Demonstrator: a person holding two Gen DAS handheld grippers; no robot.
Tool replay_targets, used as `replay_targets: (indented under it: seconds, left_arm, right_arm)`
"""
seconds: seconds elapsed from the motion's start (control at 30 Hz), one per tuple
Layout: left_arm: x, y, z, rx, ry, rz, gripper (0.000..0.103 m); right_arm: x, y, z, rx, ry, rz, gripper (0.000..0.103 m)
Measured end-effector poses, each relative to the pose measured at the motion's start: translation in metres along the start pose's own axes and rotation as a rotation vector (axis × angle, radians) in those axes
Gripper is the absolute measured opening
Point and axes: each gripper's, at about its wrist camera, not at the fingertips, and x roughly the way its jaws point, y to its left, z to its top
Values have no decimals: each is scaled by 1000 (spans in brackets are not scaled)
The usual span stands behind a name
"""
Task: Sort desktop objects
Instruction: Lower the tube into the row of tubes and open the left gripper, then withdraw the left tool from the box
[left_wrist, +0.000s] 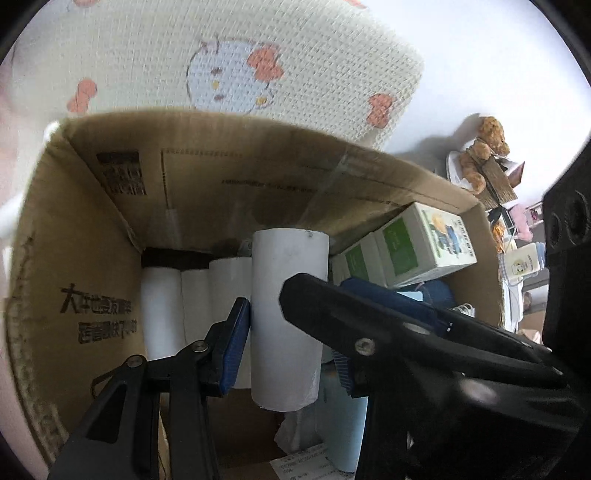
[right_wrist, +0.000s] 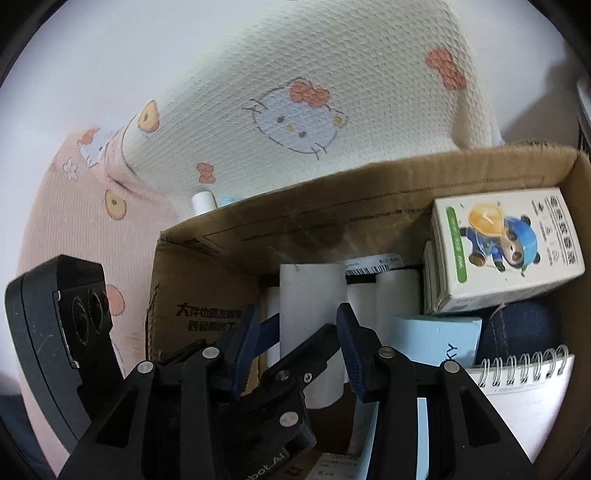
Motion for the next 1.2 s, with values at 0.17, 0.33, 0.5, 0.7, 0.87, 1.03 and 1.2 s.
replay_targets:
  seconds: [0.17,0.33,0.5,0.7,0.87,1.03,1.2]
  left_arm:
    - [14,12,0,-83,47,-26,45]
    - [24,13,0,-114,74,-53,45]
    - [26,13,-2,-113,78,-56,45]
    - [14,7,0,-67,34,-14,45]
    - [2,10,-1,-58,29,-23,45]
    - [-27,10,-6,15,-62,-25,29]
    - [-60,19,-7,21,-182,-83,18]
  right_arm:
    - [3,-2,2,8,13,-46,40]
    - [10,-5,6,30,40,-31,40]
    - [9,-9,8,43,41,-65,40]
    - [1,-9,6,39,24,-69,40]
    - [-3,-13,5,60,22,-62,40]
    - [-12,-14,0,71,14,-42,40]
    - [-26,-14,-4,66,-25,-82,41]
